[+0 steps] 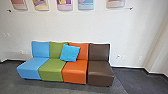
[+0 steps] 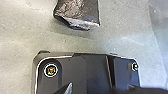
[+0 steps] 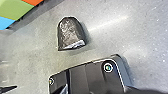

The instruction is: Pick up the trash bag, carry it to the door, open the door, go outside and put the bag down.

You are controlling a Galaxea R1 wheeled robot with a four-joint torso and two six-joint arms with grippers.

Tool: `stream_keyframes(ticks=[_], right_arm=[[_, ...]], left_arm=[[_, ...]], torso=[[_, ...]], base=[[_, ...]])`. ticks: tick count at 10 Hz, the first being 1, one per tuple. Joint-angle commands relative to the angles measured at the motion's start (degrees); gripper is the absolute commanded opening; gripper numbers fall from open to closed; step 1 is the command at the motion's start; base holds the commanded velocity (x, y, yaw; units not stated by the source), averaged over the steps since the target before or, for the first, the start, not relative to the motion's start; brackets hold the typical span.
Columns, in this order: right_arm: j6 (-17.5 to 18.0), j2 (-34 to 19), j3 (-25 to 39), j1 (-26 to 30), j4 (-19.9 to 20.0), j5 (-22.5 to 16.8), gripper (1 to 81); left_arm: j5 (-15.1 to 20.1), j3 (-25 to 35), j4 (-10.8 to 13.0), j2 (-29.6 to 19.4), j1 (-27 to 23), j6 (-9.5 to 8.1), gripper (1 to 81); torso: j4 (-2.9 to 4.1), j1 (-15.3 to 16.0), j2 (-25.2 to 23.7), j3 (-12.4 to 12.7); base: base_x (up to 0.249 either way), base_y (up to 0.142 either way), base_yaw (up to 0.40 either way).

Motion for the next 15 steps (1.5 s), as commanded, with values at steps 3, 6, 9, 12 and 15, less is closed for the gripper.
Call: stream_keyframes(ticks=[3,6,9,12,15], right_arm=[[1.1,-8.6,7.0,14.3,0.9,-10.2,81.1],[2.3,-8.4,7.0,21.0,0.8,-16.4,81.1],[3.9,-10.1,6.8,27.8,0.9,-22.3,81.1],[5.0,-13.0,9.1,32.4,0.9,-26.2,81.1],[5.3,-14.2,9.0,34.3,0.8,-27.1,81.1]], left_arm=[[5.0,-0.4,-3.2,-1.6,-8.8,0.20,81.1],[4.9,-1.2,-3.8,-0.2,-10.3,0.20,81.1],[6.7,-5.9,-6.1,2.3,-12.5,0.20,81.1],[9.0,-5.9,-9.2,2.7,-16.5,0.20,81.1],[12.4,-6.2,-10.4,2.7,-20.0,0.20,81.1]], torso=[[0.00,5.6,-8.8,-6.7],[0.00,9.3,-14.5,-12.1],[0.00,13.2,-20.6,-16.4],[0.00,16.4,-25.4,-16.0],[0.00,20.1,-31.3,-16.5]], base=[[0.000,0.000,0.000],[0.000,0.000,0.000],[0.000,0.000,0.000],[0.000,0.000,0.000],[0.000,0.000,0.000]])
